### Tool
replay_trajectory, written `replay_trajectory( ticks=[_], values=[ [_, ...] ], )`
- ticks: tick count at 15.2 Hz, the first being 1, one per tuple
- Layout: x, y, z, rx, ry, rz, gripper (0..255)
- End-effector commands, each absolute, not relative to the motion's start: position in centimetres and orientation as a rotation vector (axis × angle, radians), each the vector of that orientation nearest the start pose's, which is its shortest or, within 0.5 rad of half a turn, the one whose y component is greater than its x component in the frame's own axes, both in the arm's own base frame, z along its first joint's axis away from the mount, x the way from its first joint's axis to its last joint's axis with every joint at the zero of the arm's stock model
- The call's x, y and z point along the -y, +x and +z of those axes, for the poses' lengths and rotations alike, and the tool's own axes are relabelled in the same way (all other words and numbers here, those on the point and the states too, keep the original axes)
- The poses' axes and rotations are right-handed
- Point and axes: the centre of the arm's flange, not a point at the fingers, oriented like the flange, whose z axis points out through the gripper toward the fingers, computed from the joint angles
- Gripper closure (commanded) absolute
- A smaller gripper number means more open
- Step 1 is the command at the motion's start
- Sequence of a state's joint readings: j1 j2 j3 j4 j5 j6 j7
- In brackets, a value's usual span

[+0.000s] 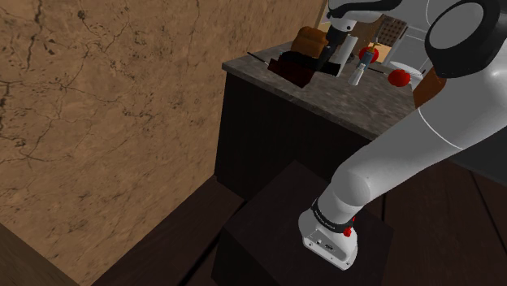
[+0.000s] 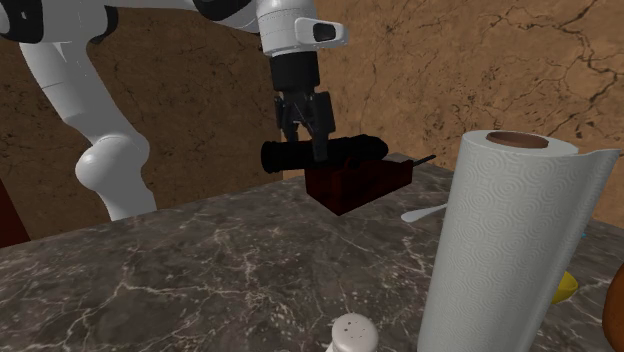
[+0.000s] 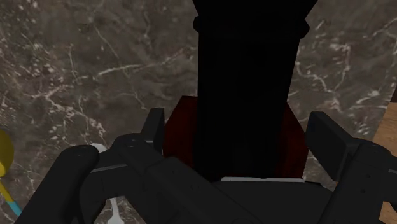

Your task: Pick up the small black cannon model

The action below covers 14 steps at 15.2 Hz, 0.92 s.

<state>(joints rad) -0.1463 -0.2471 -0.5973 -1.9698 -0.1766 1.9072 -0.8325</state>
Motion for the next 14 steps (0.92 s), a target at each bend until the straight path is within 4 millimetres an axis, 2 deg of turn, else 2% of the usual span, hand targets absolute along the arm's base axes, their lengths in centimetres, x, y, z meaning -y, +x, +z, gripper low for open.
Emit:
replay_trajectory(
  ticks=[1, 2, 3, 12, 14],
  values=[
    [37.5, 35.2, 56.6, 0.228, -3.257, -0.132, 0],
    [37.5, 35.2, 56.6, 0.228, -3.257, -0.132, 0],
    [37.5, 35.2, 56.5, 0.228, -3.257, -0.132, 255],
    [37.5, 35.2, 56.6, 0.228, -3.257, -0.132, 255],
    [37.5, 35.2, 57.6, 0.228, -3.257, -0.132, 255]
  ],
)
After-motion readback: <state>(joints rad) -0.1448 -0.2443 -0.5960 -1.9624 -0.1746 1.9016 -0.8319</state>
